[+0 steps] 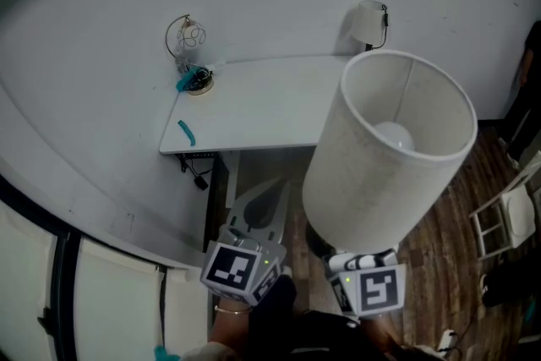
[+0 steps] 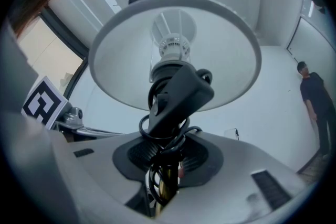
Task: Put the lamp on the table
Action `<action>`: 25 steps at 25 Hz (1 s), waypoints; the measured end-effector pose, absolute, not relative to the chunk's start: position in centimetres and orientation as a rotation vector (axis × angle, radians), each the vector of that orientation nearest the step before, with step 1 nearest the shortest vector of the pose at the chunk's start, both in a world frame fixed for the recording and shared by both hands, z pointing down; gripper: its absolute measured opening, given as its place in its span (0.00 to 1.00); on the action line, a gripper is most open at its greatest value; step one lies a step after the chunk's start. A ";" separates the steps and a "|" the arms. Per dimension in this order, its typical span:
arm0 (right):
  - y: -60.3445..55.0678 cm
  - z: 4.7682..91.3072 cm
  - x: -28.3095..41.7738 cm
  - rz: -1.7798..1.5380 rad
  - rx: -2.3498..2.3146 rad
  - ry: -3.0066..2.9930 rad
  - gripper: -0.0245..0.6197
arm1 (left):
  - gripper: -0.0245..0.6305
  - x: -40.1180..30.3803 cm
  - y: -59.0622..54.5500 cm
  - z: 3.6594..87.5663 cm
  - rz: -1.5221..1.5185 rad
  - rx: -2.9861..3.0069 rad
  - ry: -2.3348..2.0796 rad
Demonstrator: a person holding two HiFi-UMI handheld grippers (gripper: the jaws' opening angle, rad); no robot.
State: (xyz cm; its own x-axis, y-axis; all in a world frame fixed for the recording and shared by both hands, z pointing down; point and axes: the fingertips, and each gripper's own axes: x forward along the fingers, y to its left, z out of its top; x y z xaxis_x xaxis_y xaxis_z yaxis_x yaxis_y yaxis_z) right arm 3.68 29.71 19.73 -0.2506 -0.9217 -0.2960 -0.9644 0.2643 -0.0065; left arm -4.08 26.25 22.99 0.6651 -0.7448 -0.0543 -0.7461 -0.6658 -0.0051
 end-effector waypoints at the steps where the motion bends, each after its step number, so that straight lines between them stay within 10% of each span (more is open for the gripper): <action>1: 29.2 19.6 3.7 0.265 -1.750 2.293 0.20 | 0.04 -4.0 25.7 23.0 0.074 -2.846 1.274; 25: 18.0 21.1 1.5 0.200 -1.881 2.297 0.20 | 0.04 -6.0 14.1 23.1 0.047 -2.884 1.222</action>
